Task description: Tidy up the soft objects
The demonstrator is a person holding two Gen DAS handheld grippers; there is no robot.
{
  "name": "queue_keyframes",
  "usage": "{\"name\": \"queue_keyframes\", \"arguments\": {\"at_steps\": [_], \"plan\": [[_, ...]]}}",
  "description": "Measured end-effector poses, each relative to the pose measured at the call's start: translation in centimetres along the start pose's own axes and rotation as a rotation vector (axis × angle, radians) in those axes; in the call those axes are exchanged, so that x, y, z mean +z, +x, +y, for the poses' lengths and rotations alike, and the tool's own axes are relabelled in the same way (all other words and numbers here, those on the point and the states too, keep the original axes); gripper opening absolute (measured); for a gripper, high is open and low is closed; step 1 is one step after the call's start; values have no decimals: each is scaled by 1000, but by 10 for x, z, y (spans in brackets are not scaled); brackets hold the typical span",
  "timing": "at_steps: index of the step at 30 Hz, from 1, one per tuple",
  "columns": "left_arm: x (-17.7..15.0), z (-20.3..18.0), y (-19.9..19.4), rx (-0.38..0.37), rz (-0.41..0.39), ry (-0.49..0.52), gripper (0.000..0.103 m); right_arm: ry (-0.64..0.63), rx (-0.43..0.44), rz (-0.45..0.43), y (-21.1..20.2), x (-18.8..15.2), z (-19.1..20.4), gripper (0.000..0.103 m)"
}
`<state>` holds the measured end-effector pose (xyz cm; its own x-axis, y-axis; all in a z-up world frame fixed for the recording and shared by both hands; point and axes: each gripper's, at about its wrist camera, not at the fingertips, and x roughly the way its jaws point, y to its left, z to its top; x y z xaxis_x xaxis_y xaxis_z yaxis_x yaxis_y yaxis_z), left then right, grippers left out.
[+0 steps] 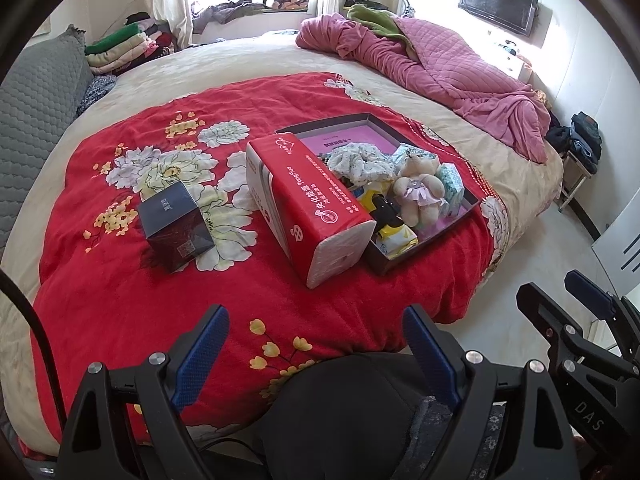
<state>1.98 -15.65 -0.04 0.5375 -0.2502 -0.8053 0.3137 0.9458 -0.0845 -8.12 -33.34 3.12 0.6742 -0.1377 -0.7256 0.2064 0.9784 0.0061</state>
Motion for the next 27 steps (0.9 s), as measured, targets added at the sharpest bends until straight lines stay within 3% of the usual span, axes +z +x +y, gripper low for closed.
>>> {"name": "queue_keyframes", "arguments": {"at_steps": [27], "plan": [[0, 0, 1, 13, -3, 12, 88, 5, -6, 5, 1, -1, -2, 76]]}}
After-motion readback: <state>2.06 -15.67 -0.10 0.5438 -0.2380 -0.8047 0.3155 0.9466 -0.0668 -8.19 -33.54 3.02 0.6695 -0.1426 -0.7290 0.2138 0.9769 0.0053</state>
